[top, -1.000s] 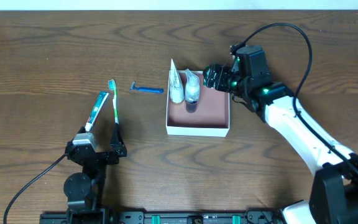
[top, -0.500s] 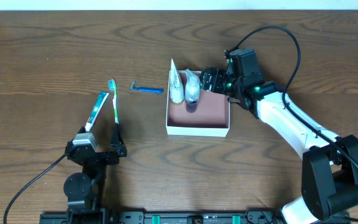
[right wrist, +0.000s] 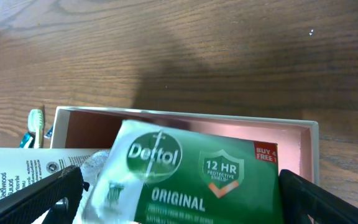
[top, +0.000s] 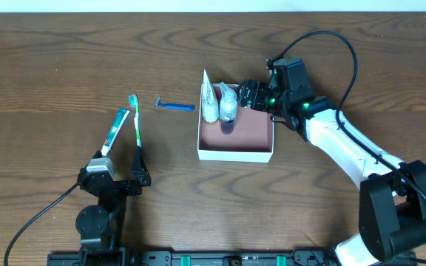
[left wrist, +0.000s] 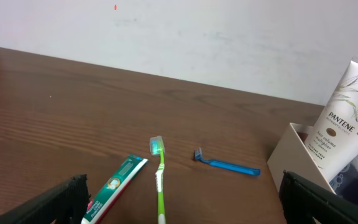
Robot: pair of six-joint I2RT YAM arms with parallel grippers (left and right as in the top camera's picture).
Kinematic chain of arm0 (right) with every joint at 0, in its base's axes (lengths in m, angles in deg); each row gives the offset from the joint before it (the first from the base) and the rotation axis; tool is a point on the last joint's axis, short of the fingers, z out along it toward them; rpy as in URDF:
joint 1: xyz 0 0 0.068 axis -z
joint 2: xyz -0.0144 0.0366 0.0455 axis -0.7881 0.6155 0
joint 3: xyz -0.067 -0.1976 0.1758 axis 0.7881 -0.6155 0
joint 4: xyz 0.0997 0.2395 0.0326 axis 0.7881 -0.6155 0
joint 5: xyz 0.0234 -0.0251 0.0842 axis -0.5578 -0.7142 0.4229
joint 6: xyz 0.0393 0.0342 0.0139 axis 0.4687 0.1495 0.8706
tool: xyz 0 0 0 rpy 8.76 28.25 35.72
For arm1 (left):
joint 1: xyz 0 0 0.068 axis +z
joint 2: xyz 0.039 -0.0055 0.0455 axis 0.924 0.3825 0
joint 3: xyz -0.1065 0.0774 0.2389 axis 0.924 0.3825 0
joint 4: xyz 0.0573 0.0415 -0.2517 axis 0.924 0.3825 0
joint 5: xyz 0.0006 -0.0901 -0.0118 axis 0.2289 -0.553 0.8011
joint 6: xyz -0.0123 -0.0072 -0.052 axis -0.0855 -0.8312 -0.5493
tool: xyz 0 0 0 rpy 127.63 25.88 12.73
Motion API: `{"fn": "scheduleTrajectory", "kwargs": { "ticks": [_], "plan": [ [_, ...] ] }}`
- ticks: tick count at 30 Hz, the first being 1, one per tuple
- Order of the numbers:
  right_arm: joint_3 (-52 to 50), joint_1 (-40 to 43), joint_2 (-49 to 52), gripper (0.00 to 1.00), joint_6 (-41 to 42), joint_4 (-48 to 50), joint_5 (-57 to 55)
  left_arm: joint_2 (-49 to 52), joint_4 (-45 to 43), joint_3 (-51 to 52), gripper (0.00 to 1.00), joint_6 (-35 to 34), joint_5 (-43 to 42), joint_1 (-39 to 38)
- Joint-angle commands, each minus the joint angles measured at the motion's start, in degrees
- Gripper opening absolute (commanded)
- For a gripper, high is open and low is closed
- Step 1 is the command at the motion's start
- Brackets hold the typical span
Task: Pack container
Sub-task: 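Carry the soap bar into the box and lay it down, then open the right gripper and withdraw it up and away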
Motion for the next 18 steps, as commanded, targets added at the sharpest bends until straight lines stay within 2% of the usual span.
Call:
{"fn": "scheduleTrajectory", "kwargs": {
  "ticks": [1, 18],
  "plan": [
    [0.9, -0.2, 0.3, 0.99, -0.9, 0.2, -0.8, -0.3, 1.0, 1.6, 0.98, 0.1, 0.0, 0.3],
    [7.9, 2.2, -2.1, 0.99, -6.6, -2.3, 0.1, -0.3, 1.0, 1.6, 0.98, 0.1, 0.0, 0.3]
  ]
}}
